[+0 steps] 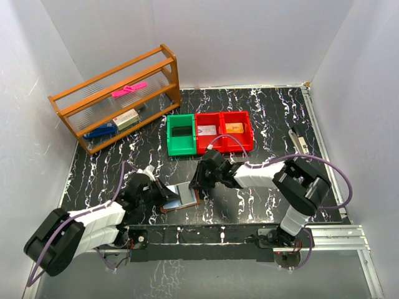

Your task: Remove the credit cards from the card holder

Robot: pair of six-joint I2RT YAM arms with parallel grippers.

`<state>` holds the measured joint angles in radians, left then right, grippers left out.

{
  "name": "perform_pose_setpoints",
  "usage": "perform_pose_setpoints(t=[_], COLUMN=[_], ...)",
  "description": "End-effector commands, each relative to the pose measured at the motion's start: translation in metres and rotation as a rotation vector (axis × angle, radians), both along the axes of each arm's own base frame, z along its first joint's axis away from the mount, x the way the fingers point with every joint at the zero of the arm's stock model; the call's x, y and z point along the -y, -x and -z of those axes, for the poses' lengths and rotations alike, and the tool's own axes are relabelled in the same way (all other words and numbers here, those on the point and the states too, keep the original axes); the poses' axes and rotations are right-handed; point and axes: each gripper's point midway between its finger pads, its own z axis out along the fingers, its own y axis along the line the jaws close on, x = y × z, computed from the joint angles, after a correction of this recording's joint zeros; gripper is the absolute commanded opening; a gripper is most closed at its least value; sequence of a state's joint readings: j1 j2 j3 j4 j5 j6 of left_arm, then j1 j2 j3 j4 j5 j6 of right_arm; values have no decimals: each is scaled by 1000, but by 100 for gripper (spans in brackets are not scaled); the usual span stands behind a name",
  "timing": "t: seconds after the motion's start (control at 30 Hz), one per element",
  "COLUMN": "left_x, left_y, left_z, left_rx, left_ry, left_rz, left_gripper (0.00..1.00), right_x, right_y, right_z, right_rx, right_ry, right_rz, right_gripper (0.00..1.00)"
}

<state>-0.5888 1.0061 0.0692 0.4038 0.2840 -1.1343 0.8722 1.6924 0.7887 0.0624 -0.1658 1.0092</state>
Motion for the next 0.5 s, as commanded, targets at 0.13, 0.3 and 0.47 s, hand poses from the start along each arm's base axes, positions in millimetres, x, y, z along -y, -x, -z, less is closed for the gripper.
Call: perform_pose_setpoints(t=[0.13, 0.3, 0.47], left_x=[11, 9, 6], left_y=[-21, -21, -24], left_z=[-15, -9, -8], left_rx=[76, 72, 80], left_ry=[19, -7, -31], left_rz=[-5, -1, -6], left_gripper=[0, 0, 10], right_x=[32, 13, -2], right_y=[-7, 4, 11], right_z=[-23, -38, -25], right_rx=[92, 118, 79], right_ry=[76, -7, -4], right_rz=[-37, -159, -193], right_gripper=[27, 29, 29])
